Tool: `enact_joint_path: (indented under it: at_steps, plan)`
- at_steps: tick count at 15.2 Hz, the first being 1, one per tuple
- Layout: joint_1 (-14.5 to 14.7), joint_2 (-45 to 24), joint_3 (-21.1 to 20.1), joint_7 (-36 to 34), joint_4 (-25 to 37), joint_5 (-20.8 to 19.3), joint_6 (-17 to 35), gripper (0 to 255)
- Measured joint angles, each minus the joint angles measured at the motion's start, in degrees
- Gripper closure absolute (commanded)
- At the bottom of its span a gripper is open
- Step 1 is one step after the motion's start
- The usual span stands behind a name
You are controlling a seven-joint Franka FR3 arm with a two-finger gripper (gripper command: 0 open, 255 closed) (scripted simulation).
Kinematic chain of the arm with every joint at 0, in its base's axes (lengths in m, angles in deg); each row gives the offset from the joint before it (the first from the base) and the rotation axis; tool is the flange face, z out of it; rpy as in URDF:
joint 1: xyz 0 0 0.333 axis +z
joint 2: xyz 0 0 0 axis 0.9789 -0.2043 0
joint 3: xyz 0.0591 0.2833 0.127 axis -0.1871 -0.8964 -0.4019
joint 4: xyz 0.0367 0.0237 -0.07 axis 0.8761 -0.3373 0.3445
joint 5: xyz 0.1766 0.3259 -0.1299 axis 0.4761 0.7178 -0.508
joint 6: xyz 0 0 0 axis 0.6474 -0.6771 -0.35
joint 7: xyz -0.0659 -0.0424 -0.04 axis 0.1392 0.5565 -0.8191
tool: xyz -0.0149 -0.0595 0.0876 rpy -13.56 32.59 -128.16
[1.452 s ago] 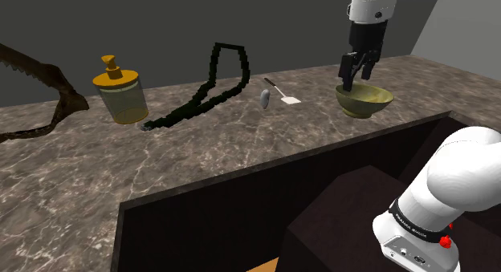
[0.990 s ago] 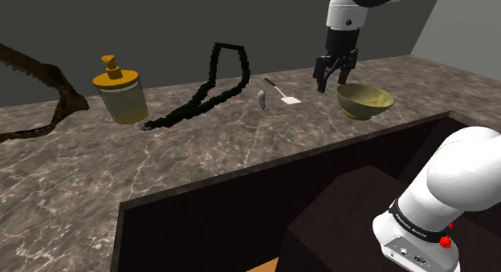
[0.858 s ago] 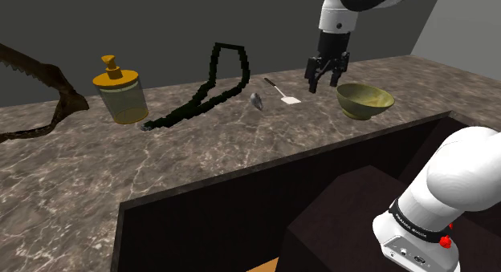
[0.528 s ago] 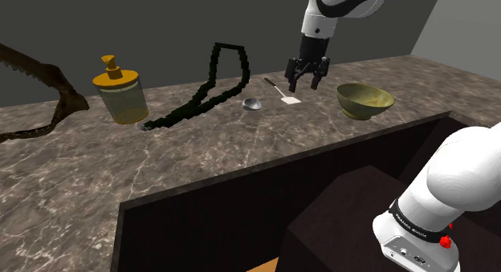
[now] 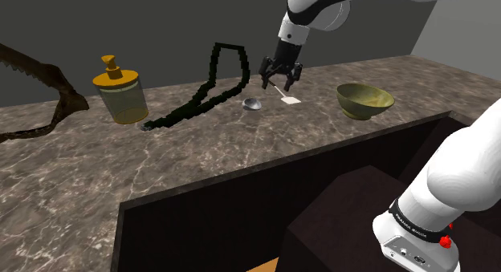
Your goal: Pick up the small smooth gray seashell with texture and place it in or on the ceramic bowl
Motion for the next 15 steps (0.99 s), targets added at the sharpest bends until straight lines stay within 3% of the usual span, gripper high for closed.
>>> enact_joint_path:
  at_steps: [3, 8, 15]
  plan:
    - [0.2, -3.9, -0.1, -0.3, 2.2, 1.9, 2.6, 0]
    - [0.7, -5.6, -0.6, -0.2, 0.5, 2.6, 6.3, 0]
    - [0.8, -6.1, -0.7, 0.0, -0.1, 2.8, 7.4, 0]
